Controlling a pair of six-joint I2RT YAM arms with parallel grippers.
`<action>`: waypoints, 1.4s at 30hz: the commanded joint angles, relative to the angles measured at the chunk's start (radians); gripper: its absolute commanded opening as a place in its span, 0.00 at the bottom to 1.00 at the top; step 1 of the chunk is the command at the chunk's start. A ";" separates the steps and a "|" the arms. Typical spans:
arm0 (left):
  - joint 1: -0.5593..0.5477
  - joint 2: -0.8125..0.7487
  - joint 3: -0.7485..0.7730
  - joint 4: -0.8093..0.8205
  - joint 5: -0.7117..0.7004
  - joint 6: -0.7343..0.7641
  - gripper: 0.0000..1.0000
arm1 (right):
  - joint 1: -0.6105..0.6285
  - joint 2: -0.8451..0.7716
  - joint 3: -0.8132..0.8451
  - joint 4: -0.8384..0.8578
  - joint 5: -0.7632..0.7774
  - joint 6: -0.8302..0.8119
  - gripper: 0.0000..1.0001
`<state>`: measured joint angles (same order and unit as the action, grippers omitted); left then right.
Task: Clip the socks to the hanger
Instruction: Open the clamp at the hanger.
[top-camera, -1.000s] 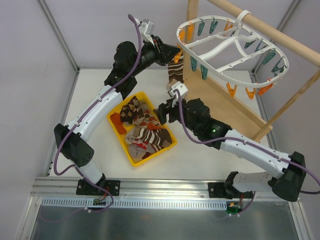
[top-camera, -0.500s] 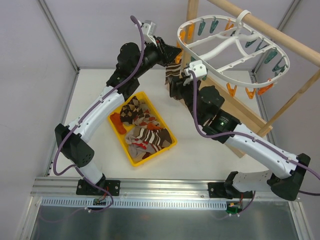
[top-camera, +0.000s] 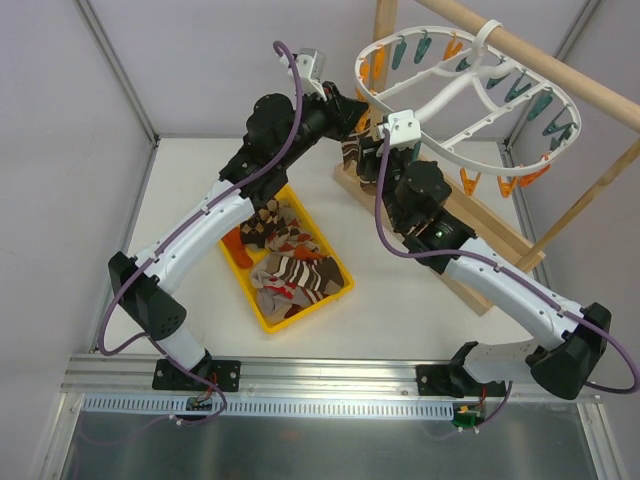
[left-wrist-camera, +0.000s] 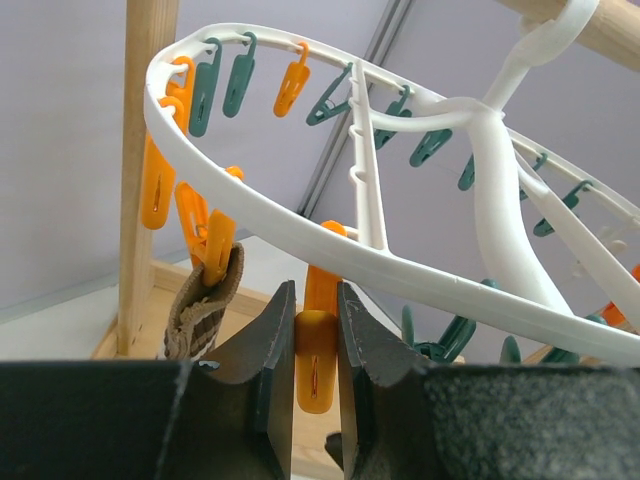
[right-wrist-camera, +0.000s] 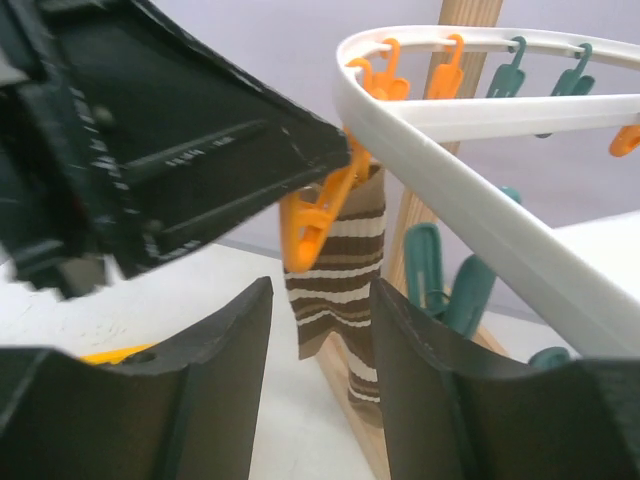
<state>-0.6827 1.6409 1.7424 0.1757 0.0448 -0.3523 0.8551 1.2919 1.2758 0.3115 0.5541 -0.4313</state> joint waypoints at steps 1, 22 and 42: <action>-0.014 -0.065 0.019 0.007 -0.066 0.027 0.08 | -0.042 -0.048 -0.033 0.115 -0.111 -0.004 0.46; -0.057 -0.084 -0.004 0.008 -0.134 0.047 0.08 | -0.087 -0.019 -0.029 0.207 -0.209 -0.006 0.31; -0.057 -0.075 0.011 0.022 -0.052 0.012 0.14 | -0.179 -0.006 0.007 0.129 -0.399 0.181 0.30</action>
<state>-0.7315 1.6131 1.7355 0.1745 -0.0555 -0.3260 0.6914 1.2755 1.2228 0.4191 0.1925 -0.2604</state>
